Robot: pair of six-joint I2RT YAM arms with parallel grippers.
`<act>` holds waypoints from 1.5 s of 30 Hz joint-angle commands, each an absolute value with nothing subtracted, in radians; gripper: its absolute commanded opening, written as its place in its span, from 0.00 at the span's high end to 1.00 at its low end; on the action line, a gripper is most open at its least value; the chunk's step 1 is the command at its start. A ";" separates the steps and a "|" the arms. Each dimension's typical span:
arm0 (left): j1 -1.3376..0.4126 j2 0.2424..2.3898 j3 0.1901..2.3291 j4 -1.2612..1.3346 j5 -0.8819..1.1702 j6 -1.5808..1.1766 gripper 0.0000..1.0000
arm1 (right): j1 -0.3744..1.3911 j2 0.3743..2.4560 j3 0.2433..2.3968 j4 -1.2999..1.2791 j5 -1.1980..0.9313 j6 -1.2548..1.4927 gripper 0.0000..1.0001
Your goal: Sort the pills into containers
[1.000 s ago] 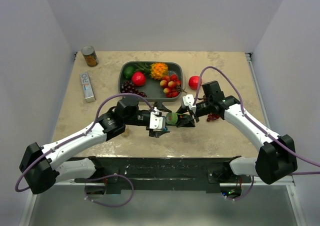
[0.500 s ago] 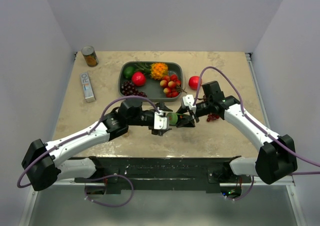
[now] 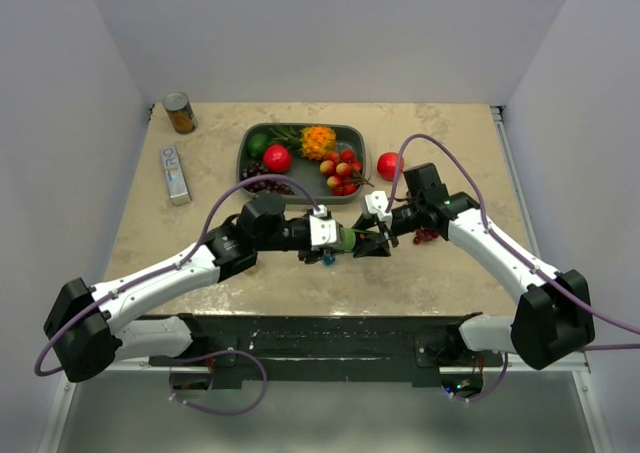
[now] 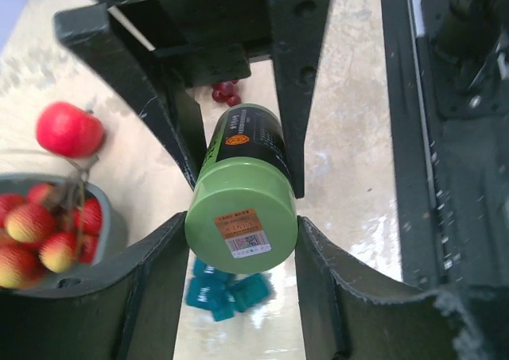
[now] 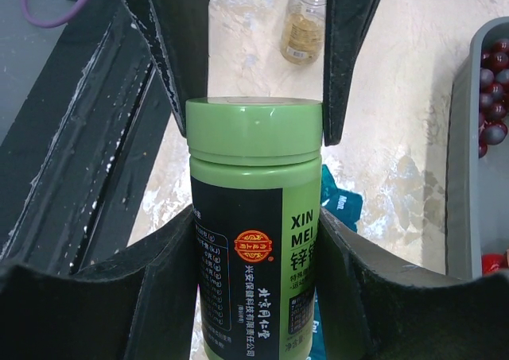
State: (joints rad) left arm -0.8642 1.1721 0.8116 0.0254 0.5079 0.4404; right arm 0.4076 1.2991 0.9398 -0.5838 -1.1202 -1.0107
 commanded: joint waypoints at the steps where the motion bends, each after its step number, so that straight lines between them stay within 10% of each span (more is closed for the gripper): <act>1: -0.870 1.137 0.860 0.068 0.445 -0.040 1.00 | 0.407 1.279 0.948 -0.540 -1.134 -0.988 1.00; 8: -0.873 1.123 0.850 -0.030 0.392 -1.074 1.00 | 0.407 1.285 0.945 -0.512 -1.112 -0.953 1.00; 13: -0.890 1.118 0.963 -0.195 0.235 -1.141 1.00 | 0.408 1.287 0.948 -0.512 -1.111 -0.951 1.00; 14: -0.890 1.121 0.972 -0.193 0.227 -1.129 0.93 | 0.408 1.285 0.946 -0.511 -1.111 -0.950 1.00; 17: -0.888 1.129 0.962 -0.120 0.308 -1.092 0.23 | 0.405 1.281 0.946 -0.509 -1.106 -0.945 1.00; 20: -0.887 1.117 0.965 -0.123 0.362 -0.967 0.03 | 0.406 1.282 0.946 -0.508 -1.106 -0.946 1.00; 31: -0.865 1.009 0.930 -0.532 0.377 -0.083 0.02 | 0.407 1.281 0.948 -0.520 -1.111 -0.965 1.00; 38: -0.868 0.784 0.635 0.099 0.374 0.431 0.01 | 0.405 1.281 0.946 -0.537 -1.124 -0.991 1.00; 45: -0.868 1.021 0.730 0.225 0.399 0.508 0.01 | 0.405 1.284 0.945 -0.540 -1.129 -0.999 1.00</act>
